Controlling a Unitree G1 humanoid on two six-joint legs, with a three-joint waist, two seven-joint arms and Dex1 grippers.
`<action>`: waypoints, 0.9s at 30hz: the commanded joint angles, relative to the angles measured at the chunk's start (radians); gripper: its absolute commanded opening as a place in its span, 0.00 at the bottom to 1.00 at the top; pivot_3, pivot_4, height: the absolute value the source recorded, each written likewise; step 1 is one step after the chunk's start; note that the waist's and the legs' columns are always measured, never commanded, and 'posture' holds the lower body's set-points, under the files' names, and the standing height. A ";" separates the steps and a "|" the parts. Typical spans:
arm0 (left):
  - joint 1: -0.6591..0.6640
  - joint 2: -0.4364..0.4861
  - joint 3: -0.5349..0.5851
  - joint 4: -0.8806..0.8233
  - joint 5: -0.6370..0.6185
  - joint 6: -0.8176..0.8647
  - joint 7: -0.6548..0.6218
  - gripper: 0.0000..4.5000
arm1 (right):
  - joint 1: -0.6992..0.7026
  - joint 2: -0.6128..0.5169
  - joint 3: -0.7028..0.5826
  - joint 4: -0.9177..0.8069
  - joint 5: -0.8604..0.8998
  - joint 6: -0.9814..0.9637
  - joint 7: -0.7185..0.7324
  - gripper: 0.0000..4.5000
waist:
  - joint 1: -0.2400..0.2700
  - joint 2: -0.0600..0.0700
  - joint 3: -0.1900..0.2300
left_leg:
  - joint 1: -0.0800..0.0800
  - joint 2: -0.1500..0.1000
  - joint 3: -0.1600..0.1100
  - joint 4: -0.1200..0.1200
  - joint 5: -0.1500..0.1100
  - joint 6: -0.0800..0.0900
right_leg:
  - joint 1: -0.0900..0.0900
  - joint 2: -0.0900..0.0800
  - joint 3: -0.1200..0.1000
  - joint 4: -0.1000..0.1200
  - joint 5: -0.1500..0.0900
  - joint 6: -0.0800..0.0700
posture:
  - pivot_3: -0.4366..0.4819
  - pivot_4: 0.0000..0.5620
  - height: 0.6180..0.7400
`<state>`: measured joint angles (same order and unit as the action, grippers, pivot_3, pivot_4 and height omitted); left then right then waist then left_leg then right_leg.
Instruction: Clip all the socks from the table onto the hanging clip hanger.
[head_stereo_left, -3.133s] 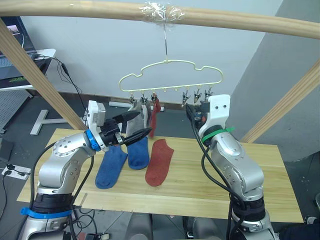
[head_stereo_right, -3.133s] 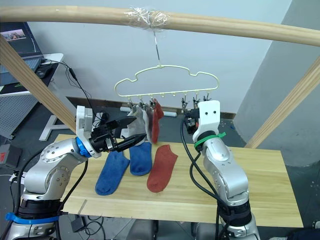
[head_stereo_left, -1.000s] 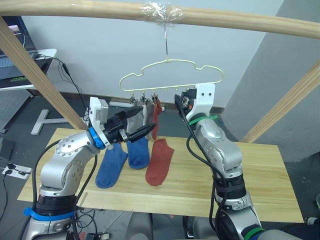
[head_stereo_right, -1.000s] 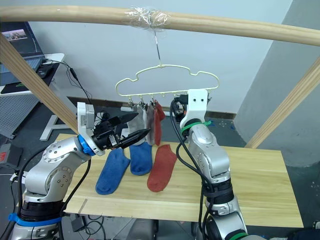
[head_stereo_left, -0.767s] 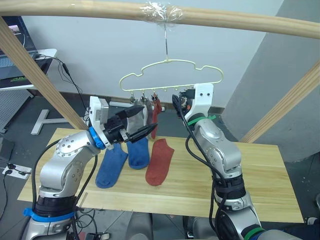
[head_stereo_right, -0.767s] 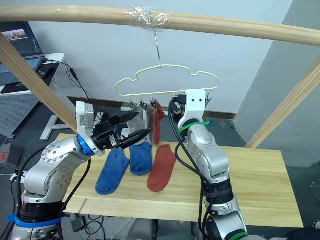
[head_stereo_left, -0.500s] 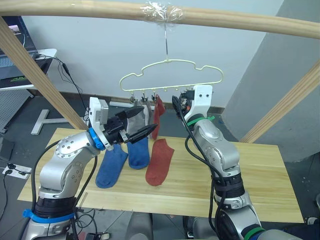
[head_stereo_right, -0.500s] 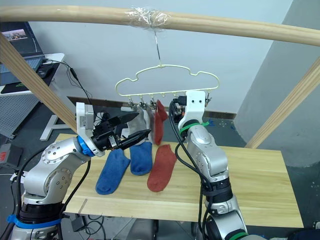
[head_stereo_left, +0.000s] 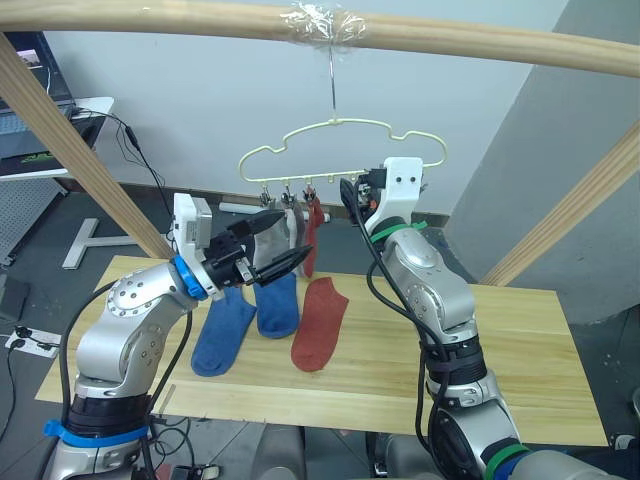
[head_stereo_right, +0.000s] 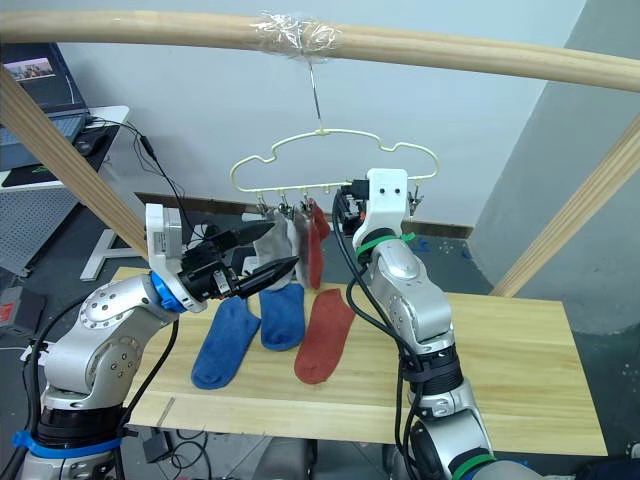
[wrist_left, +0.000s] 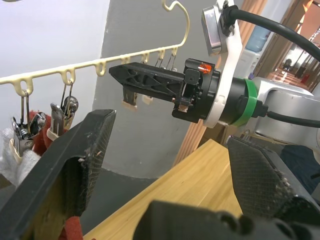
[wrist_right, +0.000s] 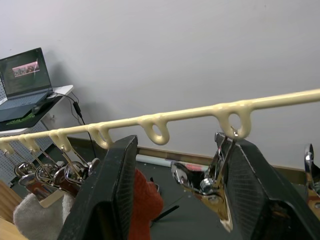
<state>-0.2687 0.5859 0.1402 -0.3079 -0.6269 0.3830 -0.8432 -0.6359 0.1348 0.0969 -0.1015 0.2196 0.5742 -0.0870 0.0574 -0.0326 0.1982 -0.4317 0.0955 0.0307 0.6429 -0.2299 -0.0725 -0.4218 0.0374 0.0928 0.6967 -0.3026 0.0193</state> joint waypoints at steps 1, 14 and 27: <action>0.003 -0.004 0.023 -0.038 -0.019 -0.020 -0.007 0.91 | -0.030 0.044 -0.001 -0.010 0.008 -0.019 0.007 0.57 | 0.000 0.000 0.000 | 0.000 0.000 0.000 0.000 0.000 0.000 | 0.000 0.000 0.000 0.000 0.000 0.000 | 0.77 0.38 1.00; 0.008 -0.010 0.023 -0.042 -0.024 -0.018 -0.007 0.91 | -0.032 0.042 -0.003 0.005 0.006 -0.024 0.008 0.57 | 0.000 0.001 0.003 | 0.000 0.000 0.000 0.000 0.000 0.000 | 0.000 0.000 0.000 0.000 0.000 0.000 | 0.77 0.39 1.00; 0.014 -0.027 0.014 -0.065 -0.039 0.018 0.037 0.91 | -0.024 0.033 -0.023 0.001 0.005 -0.028 -0.001 0.00 | 0.000 0.001 0.005 | 0.000 0.000 0.000 0.000 0.000 0.000 | 0.000 0.000 0.000 0.000 0.000 0.000 | 0.77 0.39 1.00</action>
<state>-0.2564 0.5604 0.1444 -0.3186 -0.6542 0.4075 -0.8140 -0.6359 0.1345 0.0789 -0.0729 0.2188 0.5721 -0.0895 0.0572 -0.0316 0.2030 -0.4317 0.0957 0.0306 0.6427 -0.2299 -0.0725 -0.4218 0.0373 0.0928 0.6965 -0.3026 0.0193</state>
